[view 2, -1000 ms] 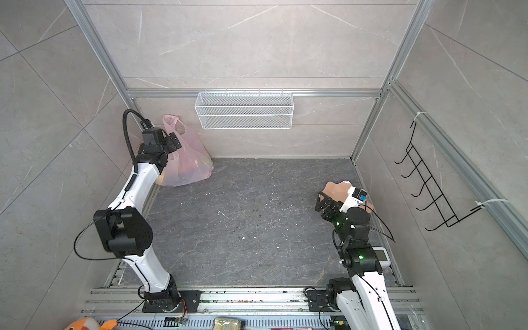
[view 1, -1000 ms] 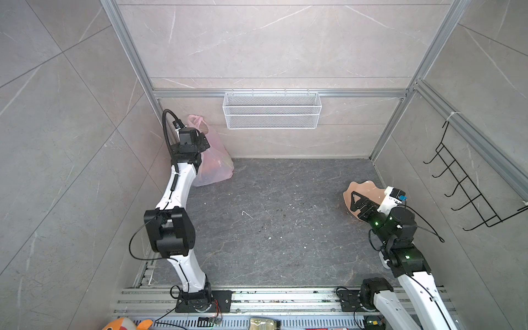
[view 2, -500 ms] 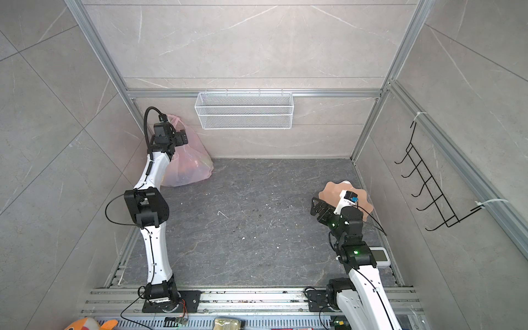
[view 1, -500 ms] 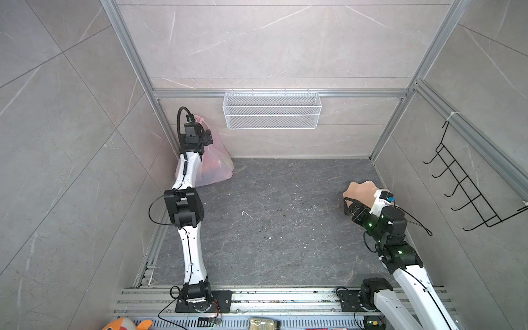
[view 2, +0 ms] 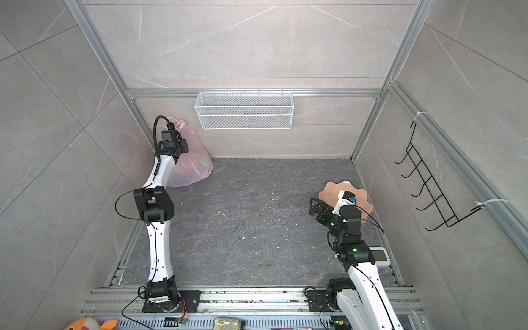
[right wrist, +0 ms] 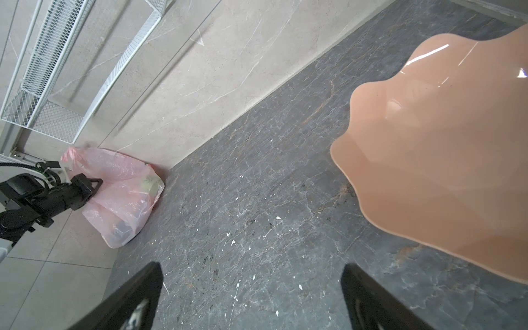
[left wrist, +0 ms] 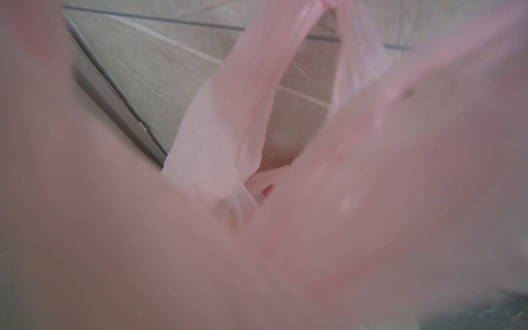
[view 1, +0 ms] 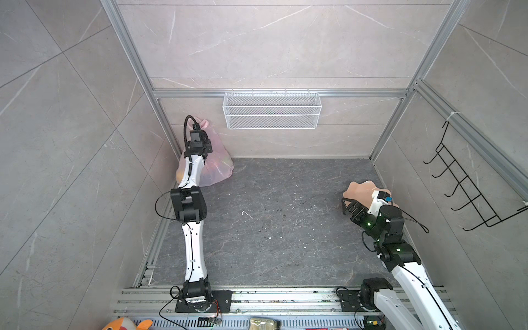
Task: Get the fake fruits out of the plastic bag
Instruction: 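Grasp the pink bag handles with the left gripper while the right arm lifts, then drag the pink bag by its handles toward the table center with the left gripper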
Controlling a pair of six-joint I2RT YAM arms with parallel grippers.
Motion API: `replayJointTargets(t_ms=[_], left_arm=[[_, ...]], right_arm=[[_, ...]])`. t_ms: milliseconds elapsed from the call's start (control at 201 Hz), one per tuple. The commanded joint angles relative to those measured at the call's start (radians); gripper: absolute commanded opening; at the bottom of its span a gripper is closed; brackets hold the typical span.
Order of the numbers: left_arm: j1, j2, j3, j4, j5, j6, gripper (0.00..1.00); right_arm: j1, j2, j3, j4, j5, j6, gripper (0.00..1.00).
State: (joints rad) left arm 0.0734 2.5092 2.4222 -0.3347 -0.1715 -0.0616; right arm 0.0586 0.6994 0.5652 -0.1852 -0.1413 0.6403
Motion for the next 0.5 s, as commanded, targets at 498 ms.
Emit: replayJointTargets(t_ms=[498], left_arm=[[-0.177, -0.669, -0.632, 0.209, -0.063, -0.2, 0.0]], right_arm=[[0.004, -0.1, 0.082, -0.313, 0.114, 0.046, 1.0]])
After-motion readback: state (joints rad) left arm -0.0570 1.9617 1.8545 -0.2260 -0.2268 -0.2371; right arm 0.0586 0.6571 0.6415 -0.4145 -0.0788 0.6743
